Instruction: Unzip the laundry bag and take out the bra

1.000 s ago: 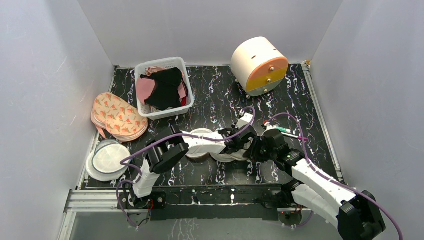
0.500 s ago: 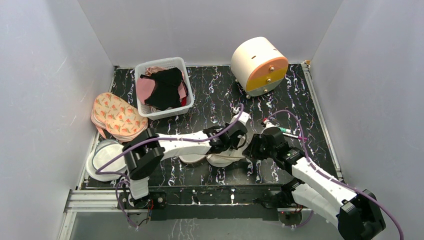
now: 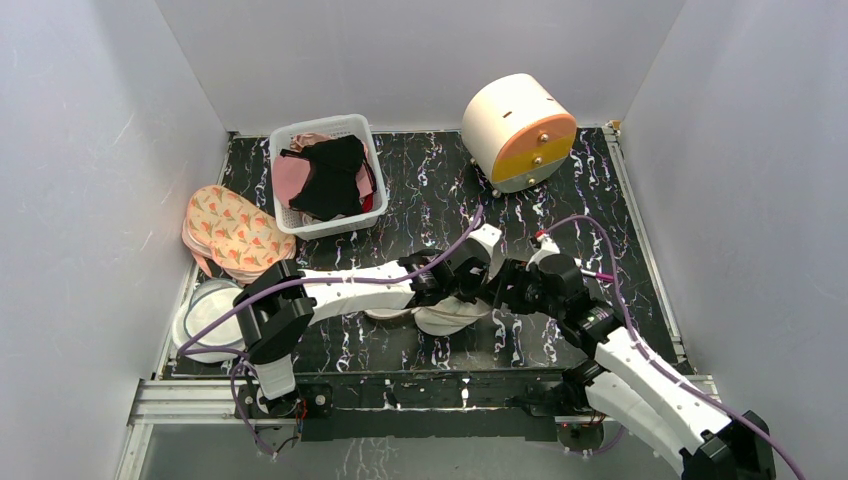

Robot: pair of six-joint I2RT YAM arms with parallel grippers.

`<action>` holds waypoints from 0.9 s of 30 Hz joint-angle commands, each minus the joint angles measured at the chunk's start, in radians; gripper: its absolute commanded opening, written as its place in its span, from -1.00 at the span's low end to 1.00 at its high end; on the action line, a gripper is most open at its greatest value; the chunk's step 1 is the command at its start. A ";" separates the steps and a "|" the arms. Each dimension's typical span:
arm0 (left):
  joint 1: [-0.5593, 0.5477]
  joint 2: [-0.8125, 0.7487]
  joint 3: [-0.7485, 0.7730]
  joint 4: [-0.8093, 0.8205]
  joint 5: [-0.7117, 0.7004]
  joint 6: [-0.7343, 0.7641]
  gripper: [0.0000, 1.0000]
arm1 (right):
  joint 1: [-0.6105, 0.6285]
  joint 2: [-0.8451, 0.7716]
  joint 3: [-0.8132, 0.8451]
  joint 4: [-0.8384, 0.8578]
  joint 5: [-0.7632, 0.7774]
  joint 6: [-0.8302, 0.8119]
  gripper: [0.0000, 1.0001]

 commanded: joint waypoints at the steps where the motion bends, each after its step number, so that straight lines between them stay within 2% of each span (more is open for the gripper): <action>1: 0.003 -0.027 0.004 -0.008 0.048 -0.005 -1.00 | 0.002 0.034 0.049 0.066 -0.017 -0.004 0.26; 3: 0.003 -0.032 0.003 -0.009 0.065 -0.012 -1.00 | 0.002 0.063 0.056 0.077 -0.010 -0.008 0.24; 8: 0.003 -0.066 -0.022 -0.013 0.087 -0.007 -1.00 | 0.002 0.103 0.063 0.094 0.072 -0.010 -0.20; 15: 0.003 -0.168 -0.112 0.031 0.101 0.070 -1.00 | 0.002 0.149 0.048 0.087 0.155 -0.002 -0.61; 21: 0.003 -0.260 -0.179 0.101 0.097 0.111 -1.00 | 0.002 0.186 0.014 0.137 0.043 -0.013 -0.66; 27: 0.003 -0.255 -0.154 0.124 0.047 0.102 -1.00 | 0.005 0.170 0.001 0.161 -0.035 -0.018 -0.68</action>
